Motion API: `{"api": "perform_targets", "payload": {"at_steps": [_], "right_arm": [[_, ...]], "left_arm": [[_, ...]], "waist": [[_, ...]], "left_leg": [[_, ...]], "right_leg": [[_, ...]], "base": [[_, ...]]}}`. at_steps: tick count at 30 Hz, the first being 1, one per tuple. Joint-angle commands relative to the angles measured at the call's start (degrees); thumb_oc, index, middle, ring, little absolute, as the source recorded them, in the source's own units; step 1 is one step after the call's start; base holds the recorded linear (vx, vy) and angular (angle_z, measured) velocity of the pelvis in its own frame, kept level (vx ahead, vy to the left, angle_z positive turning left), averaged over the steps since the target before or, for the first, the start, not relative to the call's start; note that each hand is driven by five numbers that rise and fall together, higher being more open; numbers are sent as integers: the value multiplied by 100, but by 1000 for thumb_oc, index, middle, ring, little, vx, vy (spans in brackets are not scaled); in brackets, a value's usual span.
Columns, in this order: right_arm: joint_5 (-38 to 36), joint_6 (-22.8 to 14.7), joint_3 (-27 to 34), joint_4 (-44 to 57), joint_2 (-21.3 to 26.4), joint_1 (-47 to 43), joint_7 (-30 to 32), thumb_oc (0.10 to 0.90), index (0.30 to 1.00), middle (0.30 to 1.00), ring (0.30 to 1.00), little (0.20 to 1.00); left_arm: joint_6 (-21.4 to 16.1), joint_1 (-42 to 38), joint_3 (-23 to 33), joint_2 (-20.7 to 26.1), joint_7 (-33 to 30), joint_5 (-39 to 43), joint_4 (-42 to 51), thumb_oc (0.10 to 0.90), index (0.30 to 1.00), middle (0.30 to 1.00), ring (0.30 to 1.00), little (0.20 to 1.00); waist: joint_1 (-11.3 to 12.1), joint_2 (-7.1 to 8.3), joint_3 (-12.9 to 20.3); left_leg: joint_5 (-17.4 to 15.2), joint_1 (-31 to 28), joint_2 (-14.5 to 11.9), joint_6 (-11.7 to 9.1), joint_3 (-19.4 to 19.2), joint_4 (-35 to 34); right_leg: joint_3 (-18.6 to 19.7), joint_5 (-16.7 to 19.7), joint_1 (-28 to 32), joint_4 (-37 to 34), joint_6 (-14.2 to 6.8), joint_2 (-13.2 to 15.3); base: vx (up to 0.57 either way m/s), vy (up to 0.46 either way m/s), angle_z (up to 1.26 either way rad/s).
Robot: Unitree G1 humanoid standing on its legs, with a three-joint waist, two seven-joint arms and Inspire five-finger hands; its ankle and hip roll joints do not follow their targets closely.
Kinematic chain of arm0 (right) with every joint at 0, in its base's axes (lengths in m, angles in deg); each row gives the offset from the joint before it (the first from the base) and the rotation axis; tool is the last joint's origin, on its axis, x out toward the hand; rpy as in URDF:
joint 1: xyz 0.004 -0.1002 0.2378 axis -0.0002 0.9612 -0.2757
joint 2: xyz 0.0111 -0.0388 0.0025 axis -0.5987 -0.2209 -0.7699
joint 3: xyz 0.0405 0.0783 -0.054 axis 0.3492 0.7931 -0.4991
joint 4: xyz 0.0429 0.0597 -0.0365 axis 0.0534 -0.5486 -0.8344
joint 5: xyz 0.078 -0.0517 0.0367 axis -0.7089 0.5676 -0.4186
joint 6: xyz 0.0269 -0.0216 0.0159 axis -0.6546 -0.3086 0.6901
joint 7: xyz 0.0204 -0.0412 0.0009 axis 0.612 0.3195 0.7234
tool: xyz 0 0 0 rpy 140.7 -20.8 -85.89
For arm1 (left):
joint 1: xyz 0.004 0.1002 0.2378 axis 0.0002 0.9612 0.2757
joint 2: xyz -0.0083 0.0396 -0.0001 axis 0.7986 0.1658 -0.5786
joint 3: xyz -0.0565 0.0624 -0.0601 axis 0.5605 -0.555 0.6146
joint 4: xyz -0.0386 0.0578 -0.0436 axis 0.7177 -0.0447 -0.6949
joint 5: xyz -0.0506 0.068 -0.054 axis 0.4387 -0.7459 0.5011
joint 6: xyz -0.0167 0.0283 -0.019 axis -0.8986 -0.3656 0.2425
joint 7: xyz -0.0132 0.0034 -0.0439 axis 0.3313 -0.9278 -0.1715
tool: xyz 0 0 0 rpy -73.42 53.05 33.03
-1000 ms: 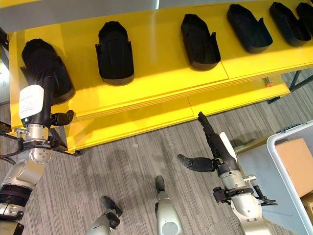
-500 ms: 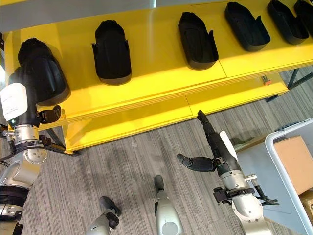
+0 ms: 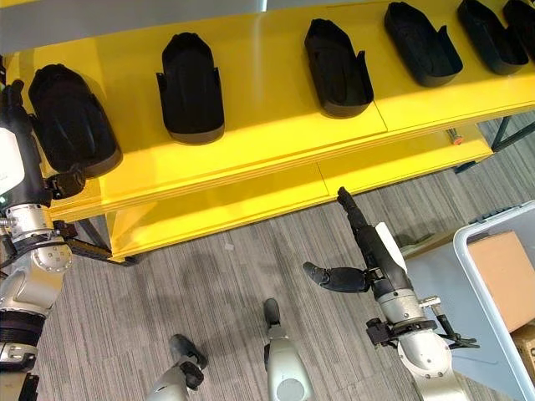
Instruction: Move parts from the plastic box to the shelf.
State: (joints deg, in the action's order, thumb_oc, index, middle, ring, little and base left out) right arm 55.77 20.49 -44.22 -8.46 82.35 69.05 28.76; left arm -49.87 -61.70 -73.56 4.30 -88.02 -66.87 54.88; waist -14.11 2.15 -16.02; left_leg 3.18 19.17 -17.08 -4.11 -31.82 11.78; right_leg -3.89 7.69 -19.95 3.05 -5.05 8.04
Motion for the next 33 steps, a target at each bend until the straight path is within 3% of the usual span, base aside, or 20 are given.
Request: {"api": "perform_targets", "payload": {"at_steps": [1,11,21,33], "right_arm": [[-220,-681,349,848,371,-15,280,900,1000,1000,1000,1000],[-187,-709,368,883,383,6,300,900,1000,1000,1000,1000],[-157,-717,304,786,339,-67,377,900,1000,1000,1000,1000],[-187,-679,153,704,387,-161,446,900,1000,1000,1000,1000]], "left_arm": [[-101,-557,178,459,-496,-171,-158,900,1000,1000,1000,1000],[-197,-583,-41,491,-368,-245,-140,900,1000,1000,1000,1000],[-358,-262,-273,80,-102,-216,-42,900,1000,1000,1000,1000],[-225,-723,-664,-8,5,122,-846,900,1000,1000,1000,1000]], "waist": [[-90,-101,549],[-92,-107,518],[-85,-92,466],[-149,-83,418]], "left_leg": [[-334,-63,-640,-570,695,473],[-335,-24,-637,-568,685,498],[-342,-26,-658,-548,665,514],[-349,16,-667,-534,619,563]], "right_leg": [[206,-535,60,546,-298,294],[225,-534,-7,601,-297,278],[249,-562,-54,651,-272,259],[310,-555,-179,737,-265,237]], "base": [[0,0,0],[0,0,0],[0,0,0],[5,0,-2]]}}
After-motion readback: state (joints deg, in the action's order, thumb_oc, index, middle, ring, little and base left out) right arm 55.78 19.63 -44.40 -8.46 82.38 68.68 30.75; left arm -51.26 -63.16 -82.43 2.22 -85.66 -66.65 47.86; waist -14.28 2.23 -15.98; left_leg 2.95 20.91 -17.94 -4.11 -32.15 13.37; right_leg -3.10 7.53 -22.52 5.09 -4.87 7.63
